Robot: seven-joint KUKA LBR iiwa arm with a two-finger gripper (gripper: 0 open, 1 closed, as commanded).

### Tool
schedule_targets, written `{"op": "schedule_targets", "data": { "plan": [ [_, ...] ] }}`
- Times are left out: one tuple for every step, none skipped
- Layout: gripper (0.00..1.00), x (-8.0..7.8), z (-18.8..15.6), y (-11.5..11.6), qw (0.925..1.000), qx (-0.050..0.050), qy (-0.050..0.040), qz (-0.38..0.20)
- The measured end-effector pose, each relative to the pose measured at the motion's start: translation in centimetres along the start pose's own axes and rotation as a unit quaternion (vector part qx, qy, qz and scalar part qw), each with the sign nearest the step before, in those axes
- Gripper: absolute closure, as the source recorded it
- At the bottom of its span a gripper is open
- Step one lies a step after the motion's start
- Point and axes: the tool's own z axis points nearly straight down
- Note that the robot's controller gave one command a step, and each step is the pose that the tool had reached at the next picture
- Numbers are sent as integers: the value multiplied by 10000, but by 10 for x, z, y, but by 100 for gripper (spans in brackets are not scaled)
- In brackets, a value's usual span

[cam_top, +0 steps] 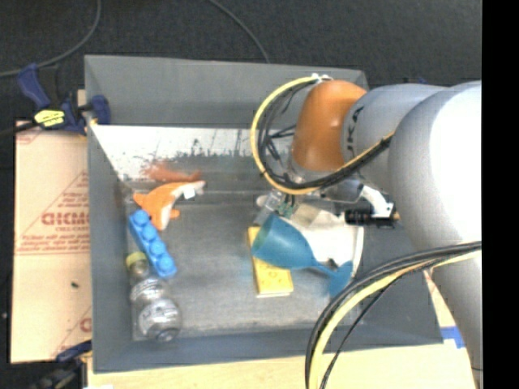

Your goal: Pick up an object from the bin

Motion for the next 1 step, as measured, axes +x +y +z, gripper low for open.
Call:
{"op": "schedule_targets", "data": {
  "plan": [
    [100, 0, 0, 0, 10000, 1, 0, -3]
  ]
}}
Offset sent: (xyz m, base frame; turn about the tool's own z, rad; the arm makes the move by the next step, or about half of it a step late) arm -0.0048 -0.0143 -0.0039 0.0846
